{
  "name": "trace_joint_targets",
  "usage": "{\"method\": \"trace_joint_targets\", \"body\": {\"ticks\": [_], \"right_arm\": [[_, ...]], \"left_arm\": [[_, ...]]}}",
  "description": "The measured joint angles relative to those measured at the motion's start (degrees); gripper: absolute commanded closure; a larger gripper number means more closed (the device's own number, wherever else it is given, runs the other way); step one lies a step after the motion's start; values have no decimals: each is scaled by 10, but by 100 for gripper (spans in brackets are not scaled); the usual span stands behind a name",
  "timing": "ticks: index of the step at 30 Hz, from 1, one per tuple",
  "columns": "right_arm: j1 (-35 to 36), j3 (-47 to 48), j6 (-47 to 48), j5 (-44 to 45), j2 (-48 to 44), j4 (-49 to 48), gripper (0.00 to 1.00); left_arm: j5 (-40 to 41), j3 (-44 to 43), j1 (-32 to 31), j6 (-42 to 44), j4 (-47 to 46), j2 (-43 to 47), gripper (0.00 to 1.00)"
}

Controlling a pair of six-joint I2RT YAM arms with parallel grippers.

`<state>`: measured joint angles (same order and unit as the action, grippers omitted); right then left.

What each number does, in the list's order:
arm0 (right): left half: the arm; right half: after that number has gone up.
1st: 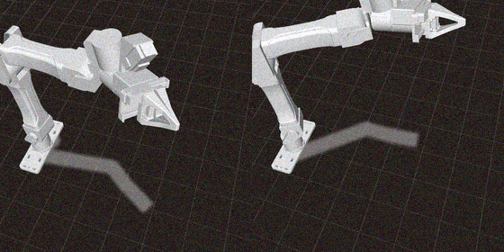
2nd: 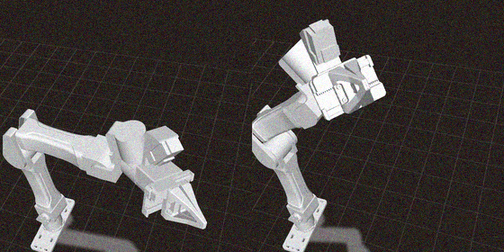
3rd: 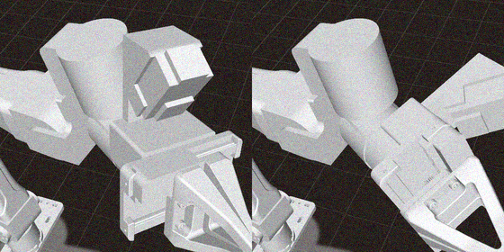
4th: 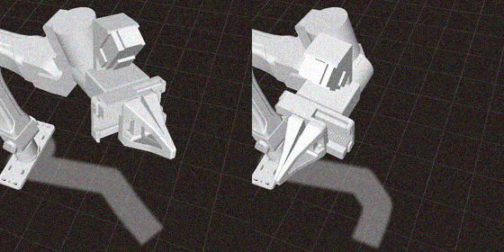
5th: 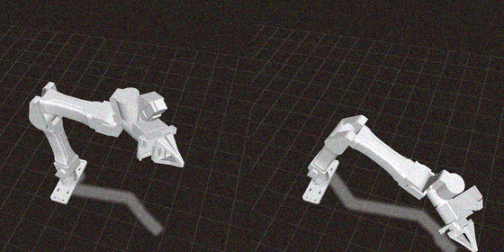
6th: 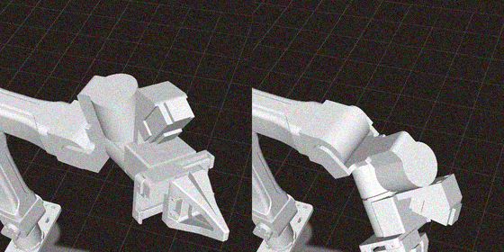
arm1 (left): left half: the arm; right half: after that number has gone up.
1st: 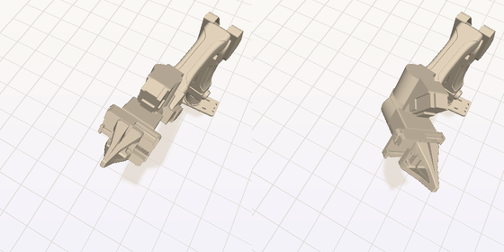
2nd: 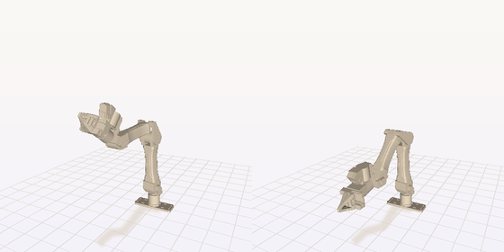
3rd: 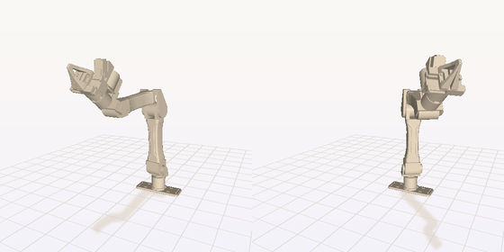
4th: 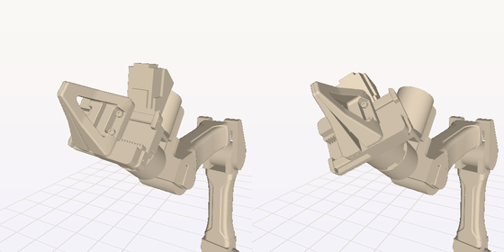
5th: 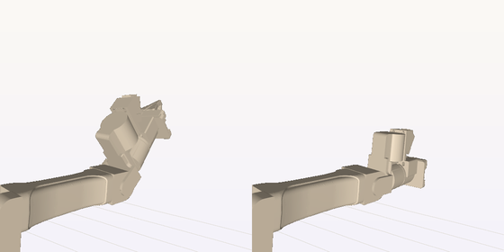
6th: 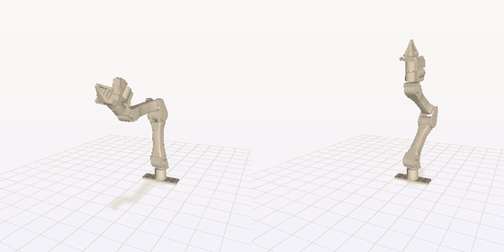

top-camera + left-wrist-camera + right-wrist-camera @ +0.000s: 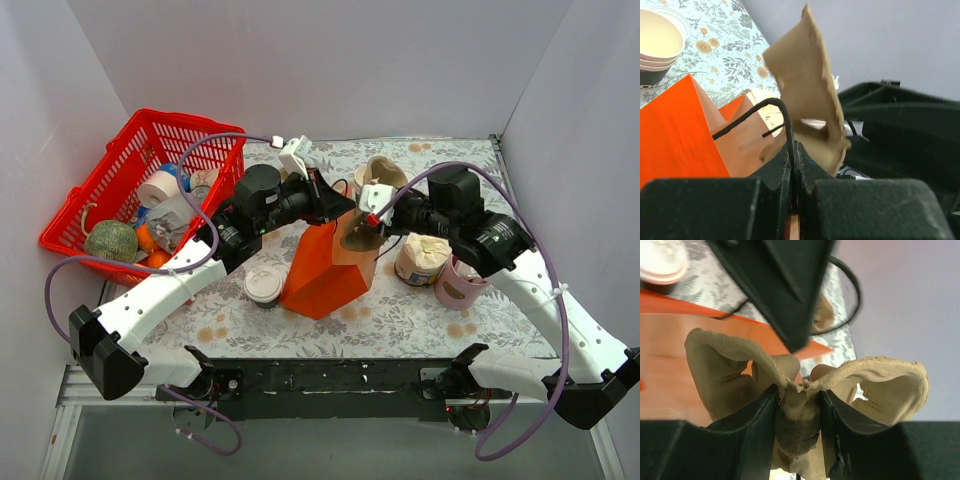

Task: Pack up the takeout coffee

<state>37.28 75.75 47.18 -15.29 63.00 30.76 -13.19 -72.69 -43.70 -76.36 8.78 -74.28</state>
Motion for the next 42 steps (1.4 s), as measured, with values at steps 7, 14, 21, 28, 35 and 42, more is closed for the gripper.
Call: {"method": "trace_joint_targets", "body": {"ticks": [7,14,21,28,35,42], "right_arm": [[52,10,7,-19,12,51,57],[80,21,-52,42,46,48,66],[81,10,-172,125,52,3,67],[81,-8,-212,88,11,3,66],[81,-13,-228,52,13,19,66],[81,-23,-230,0,22,25,66]], "left_arm": [[0,35,0,-28,-48,15,100],[2,81,0,-64,-100,47,100],[4,116,0,-96,-141,68,100],[12,144,0,-108,-154,85,100],[10,150,0,-117,-170,86,100],[9,157,0,-120,-176,86,100]]}}
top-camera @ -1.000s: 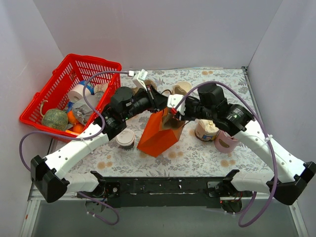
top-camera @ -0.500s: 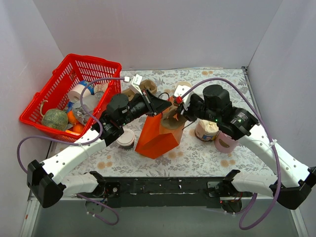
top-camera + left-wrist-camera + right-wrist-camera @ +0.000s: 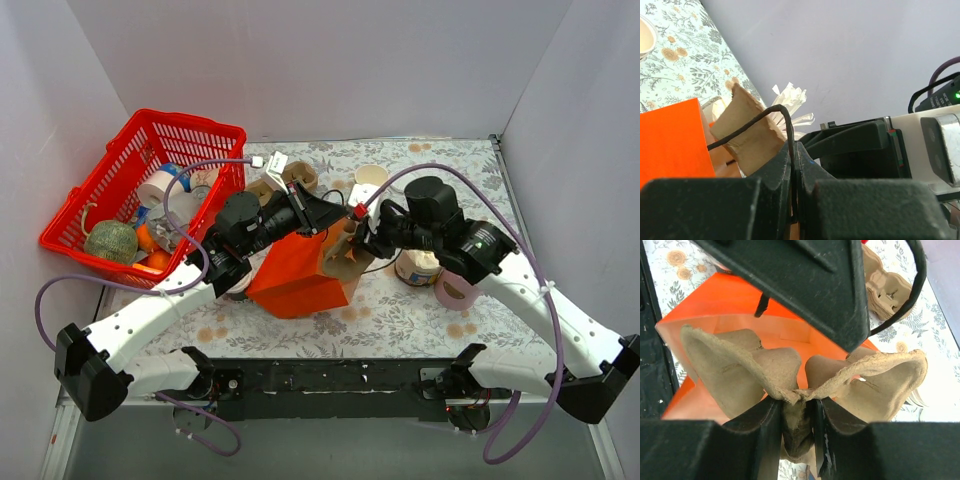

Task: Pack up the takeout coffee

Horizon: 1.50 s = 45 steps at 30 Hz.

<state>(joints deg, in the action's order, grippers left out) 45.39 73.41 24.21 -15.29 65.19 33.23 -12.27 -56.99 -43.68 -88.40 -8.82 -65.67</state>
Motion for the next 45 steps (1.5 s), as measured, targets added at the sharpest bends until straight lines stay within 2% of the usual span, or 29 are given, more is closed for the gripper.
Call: {"method": "trace_joint_targets", "body": {"ticks": [9,15,20,28,34,39,45], "right_arm": [[0,-31,-75,-5,-102,-51,66],[-4,-33,-137,-25,-122,-77,64],[-24,-19,-183,-92,-113,-68,66],[-85,7,-262,-287,-68,-54,68],[-117,6,-305,-391,-54,-28,69],[-148,-23,-328,-440,-53,-41,69],[-163,-55,-330,-410,-12,-47,69]], "left_arm": [[-14,12,0,7,-3,16,100],[-33,19,0,17,-2,34,100],[-64,20,0,40,-1,45,100],[-84,21,0,69,12,59,100],[-95,21,0,77,15,59,100],[-111,21,0,77,15,59,100],[-155,21,0,72,4,56,100]]}}
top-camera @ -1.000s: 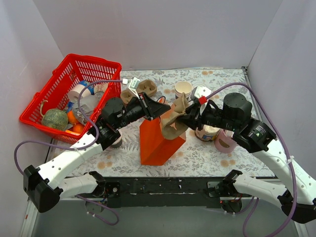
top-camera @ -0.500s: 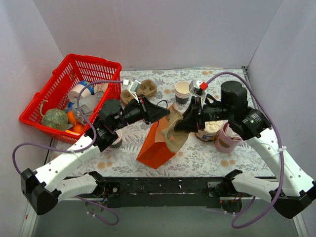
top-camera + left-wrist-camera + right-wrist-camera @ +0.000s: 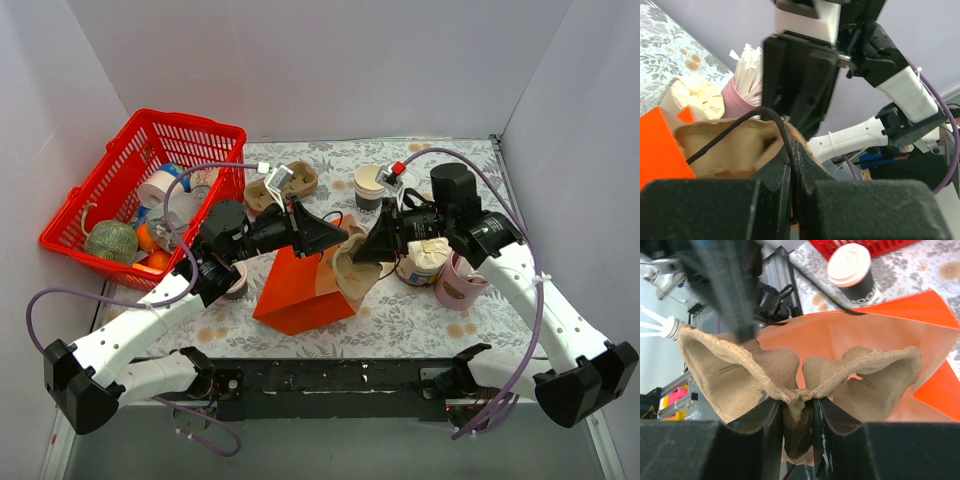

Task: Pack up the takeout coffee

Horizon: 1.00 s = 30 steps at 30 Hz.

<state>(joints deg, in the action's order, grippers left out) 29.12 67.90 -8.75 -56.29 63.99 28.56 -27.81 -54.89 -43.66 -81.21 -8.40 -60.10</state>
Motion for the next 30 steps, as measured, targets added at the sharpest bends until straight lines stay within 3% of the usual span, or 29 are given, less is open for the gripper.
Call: {"method": "trace_joint_targets", "body": {"ticks": [6,18,30], "right_arm": [[-2,0,37,47,35,15,68],[-2,-69,161,25,-19,-76,64],[-1,-60,220,127,-15,-14,64]], "left_arm": [[-23,0,1,-2,-2,-15,100],[-85,0,0,-36,-29,-24,100],[-146,1,2,-48,-36,-34,100]]}}
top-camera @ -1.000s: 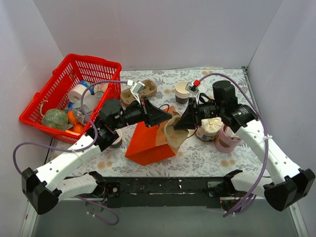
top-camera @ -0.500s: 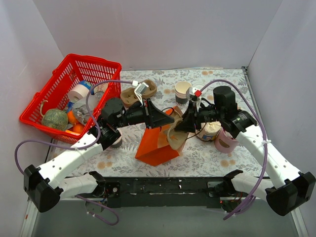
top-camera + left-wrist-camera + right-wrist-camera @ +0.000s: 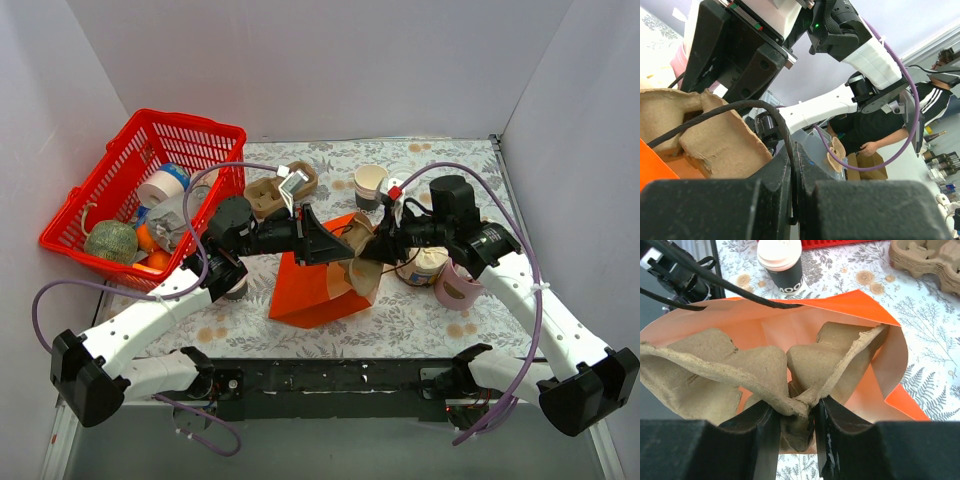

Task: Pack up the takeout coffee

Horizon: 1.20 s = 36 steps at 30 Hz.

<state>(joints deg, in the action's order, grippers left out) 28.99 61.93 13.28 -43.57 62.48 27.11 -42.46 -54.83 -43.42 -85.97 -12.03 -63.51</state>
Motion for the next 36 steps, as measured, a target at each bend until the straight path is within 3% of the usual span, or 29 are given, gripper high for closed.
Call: {"method": "trace_joint_targets", "body": {"ticks": [10,21,36], "right_arm": [[0,5,-74,73,3,-1,64],[-6,37,-146,94,16,-1,62],[10,24,-62,181,1,1,60]], "left_arm": [[-16,1,5,-12,-1,0,100],[-28,1,17,-26,-5,-16,100],[-70,1,25,-80,-59,-32,100]]}}
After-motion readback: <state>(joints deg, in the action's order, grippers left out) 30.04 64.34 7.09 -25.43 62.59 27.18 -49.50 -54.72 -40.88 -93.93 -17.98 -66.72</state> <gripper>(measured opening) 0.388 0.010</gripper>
